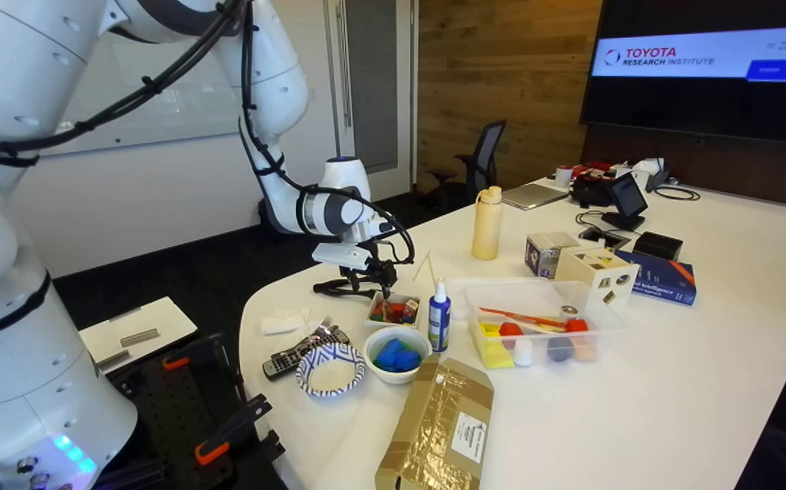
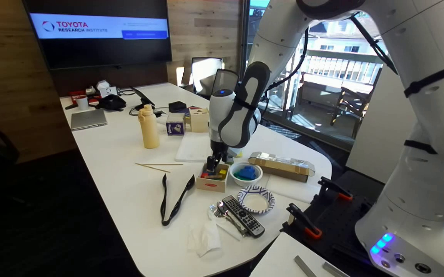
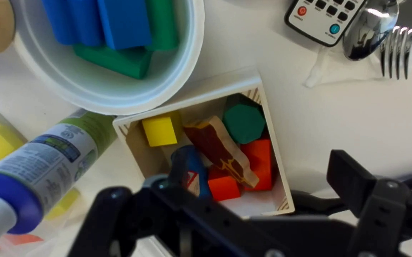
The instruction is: Pick up the object from the box and put it on the plate
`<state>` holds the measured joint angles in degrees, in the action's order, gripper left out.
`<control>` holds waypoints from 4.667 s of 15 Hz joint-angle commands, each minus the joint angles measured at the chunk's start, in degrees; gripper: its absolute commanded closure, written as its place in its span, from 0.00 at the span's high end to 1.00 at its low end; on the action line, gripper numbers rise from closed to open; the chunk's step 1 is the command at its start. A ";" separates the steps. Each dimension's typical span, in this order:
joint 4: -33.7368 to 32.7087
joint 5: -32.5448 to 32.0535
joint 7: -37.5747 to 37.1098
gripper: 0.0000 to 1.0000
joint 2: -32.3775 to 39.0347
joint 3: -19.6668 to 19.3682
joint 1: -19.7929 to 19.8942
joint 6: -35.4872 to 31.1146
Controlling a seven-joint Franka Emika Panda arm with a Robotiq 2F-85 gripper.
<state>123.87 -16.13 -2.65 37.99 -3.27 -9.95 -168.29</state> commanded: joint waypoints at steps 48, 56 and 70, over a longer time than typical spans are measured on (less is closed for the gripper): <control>-9.83 3.00 -4.07 0.04 5.28 -9.88 -9.25 0.74; 2.22 1.38 -11.74 0.04 -9.51 -10.75 -11.49 12.21; 13.34 -11.46 -51.45 0.04 -7.86 -10.10 -20.12 20.22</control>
<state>137.34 -25.81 -49.98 29.26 -14.07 -30.69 -148.92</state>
